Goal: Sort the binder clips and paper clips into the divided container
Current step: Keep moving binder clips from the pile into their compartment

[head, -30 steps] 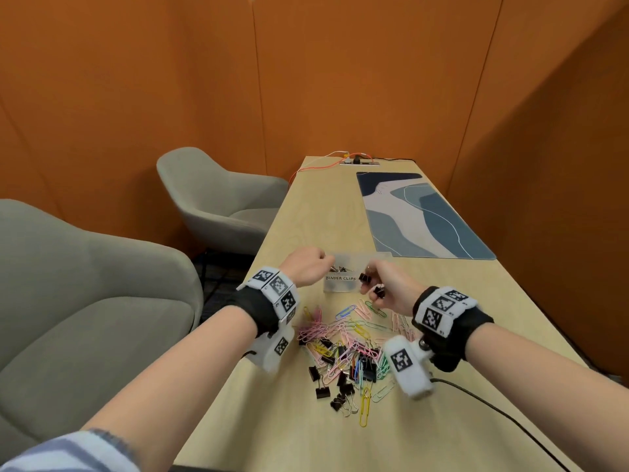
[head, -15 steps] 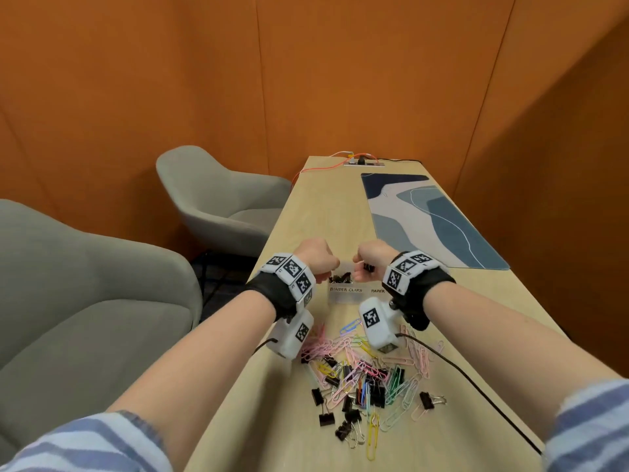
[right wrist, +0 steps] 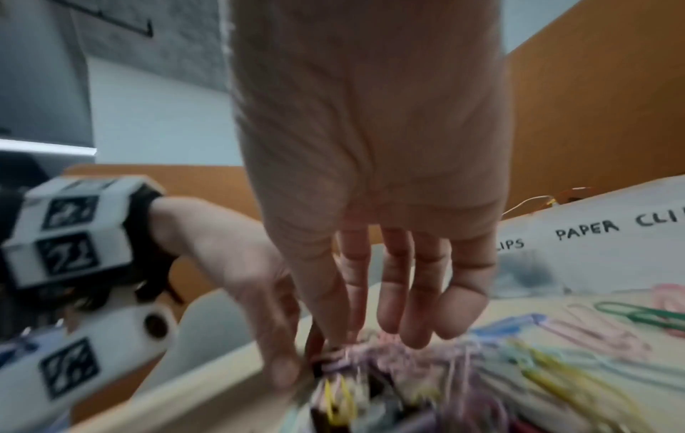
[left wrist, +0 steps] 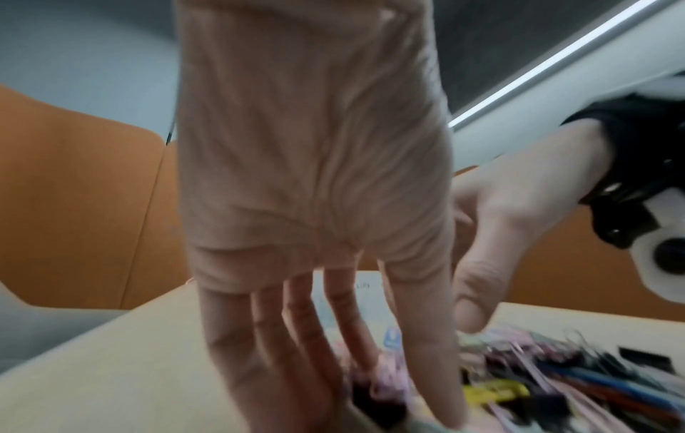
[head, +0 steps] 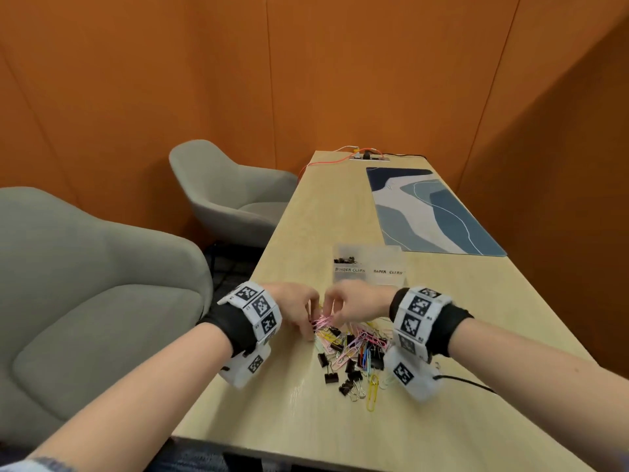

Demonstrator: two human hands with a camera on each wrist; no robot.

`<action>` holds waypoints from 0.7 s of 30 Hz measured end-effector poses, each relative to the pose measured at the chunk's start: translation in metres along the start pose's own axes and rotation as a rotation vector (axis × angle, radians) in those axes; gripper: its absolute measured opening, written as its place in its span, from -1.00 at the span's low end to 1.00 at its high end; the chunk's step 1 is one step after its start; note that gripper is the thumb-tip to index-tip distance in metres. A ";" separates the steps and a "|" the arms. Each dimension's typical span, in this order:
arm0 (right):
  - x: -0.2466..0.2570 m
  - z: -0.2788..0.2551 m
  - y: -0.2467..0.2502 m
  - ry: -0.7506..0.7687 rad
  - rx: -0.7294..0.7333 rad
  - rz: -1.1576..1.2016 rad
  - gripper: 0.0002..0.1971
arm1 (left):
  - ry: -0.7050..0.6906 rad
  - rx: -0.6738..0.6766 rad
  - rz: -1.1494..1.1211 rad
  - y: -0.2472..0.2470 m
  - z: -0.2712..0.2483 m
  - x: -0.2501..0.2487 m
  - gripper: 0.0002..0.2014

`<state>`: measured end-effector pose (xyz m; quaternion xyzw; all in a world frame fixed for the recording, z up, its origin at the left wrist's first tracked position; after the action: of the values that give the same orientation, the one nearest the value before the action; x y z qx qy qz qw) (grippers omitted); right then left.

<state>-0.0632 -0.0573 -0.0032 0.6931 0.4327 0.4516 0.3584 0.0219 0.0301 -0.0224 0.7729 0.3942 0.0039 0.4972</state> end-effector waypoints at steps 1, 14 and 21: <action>0.003 -0.002 -0.007 0.009 -0.006 -0.050 -0.77 | -0.019 -0.045 0.023 -0.003 0.001 -0.002 -0.59; -0.024 -0.005 -0.007 -0.081 -0.223 0.186 -0.88 | -0.013 -0.132 -0.019 0.008 0.001 -0.005 -0.58; -0.040 -0.010 -0.001 -0.137 -0.244 0.538 -0.84 | -0.010 -0.037 -0.105 0.020 -0.004 -0.015 -0.76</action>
<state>-0.0818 -0.0933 -0.0134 0.7636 0.1509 0.5310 0.3349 0.0221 0.0198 0.0013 0.7418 0.4316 -0.0189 0.5129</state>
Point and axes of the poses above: each hand's wrist, its own z-axis towards the middle knuckle, its own y-axis out of the back of the hand, x = y × z, the point moved 4 cm from there along z, towards the middle knuckle, and after that the axes turned 5 degrees about -z, right-handed, at the moved point
